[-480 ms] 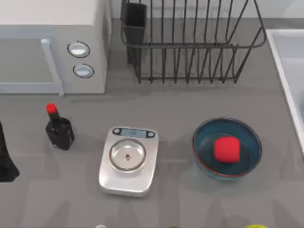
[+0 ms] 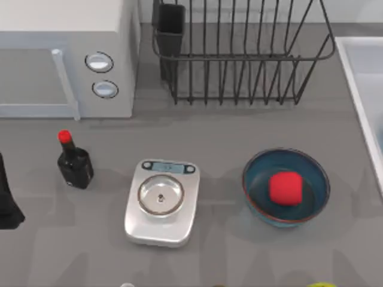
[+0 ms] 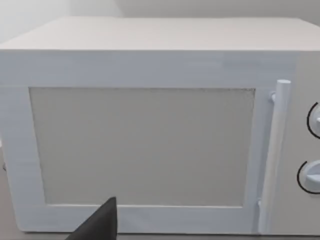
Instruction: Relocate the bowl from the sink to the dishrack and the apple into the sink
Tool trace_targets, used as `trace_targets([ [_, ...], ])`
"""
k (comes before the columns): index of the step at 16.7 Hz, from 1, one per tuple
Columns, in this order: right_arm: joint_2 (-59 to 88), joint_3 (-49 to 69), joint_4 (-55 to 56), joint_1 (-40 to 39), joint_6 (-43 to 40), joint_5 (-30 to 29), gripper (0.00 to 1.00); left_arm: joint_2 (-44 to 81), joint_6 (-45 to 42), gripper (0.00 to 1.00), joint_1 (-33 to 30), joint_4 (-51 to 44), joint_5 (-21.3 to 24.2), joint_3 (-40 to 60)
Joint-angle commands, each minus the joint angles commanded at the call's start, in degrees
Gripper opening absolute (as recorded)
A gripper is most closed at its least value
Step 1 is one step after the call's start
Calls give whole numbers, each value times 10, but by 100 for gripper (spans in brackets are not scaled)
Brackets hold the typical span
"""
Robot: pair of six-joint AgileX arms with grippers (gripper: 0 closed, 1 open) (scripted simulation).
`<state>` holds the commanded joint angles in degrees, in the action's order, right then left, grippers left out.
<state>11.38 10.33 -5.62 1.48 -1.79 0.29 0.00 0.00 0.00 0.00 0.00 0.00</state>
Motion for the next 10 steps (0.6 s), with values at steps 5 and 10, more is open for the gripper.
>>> trace_targets([
  [5,218,200,-108,31,-33,4,100,0,0,100,0,0,0,0],
  [10,498,456,-245,71,-74,8,100,0,0,100,0,0,0,0],
])
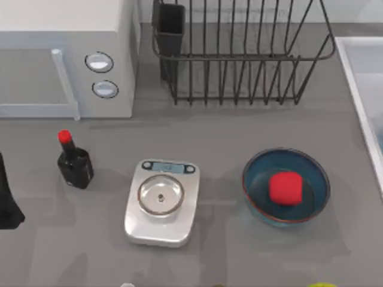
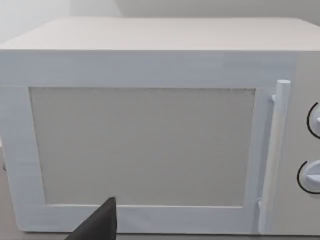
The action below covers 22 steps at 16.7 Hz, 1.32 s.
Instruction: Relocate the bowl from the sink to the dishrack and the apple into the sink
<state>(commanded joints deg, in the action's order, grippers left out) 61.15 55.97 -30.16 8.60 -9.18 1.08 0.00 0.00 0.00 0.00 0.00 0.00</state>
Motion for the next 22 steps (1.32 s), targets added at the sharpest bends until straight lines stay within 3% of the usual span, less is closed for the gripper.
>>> trace_targets([
  [13,705,639,-340,108,-96,5,100,0,0,100,0,0,0,0],
  [17,826,750,-398,129,-111,5,100,0,0,100,0,0,0,0],
  [22,860,782,-415,135,-115,5,100,0,0,100,0,0,0,0],
])
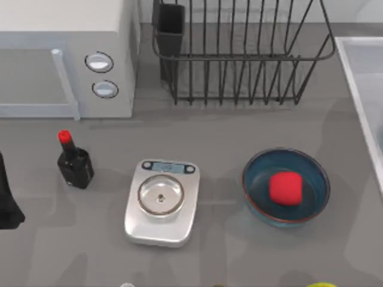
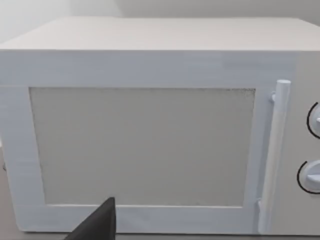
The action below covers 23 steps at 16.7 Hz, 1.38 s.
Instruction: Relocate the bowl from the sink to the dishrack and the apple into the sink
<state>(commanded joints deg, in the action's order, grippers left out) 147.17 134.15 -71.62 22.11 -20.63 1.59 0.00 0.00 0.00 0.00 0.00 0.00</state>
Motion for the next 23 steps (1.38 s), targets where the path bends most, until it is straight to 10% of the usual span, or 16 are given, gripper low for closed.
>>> trace_targets([
  [17,79,-75,154,-4,5,-2,100,0,0,100,0,0,0,0],
  [23,79,-75,154,-4,5,-2,55,0,0,100,0,0,0,0],
])
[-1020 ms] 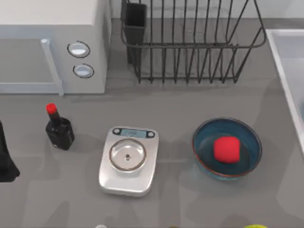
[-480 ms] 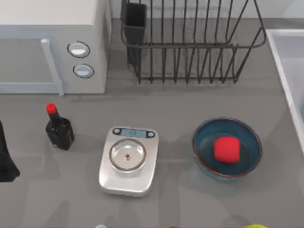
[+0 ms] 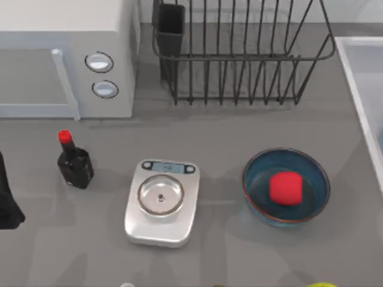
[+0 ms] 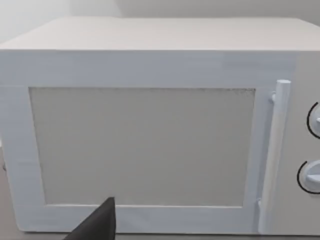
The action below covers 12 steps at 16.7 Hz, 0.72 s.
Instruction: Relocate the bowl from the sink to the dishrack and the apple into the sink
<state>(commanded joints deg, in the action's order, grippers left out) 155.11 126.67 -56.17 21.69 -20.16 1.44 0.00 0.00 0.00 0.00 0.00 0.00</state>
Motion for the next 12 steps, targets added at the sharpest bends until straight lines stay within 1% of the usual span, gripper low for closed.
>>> trace_targets([
  [7,0,0,0,0,0,0,2,0,0,100,0,0,0,0],
  [8,0,0,0,0,0,0,0,0,0,100,0,0,0,0],
  [12,0,0,0,0,0,0,0,0,0,100,0,0,0,0],
])
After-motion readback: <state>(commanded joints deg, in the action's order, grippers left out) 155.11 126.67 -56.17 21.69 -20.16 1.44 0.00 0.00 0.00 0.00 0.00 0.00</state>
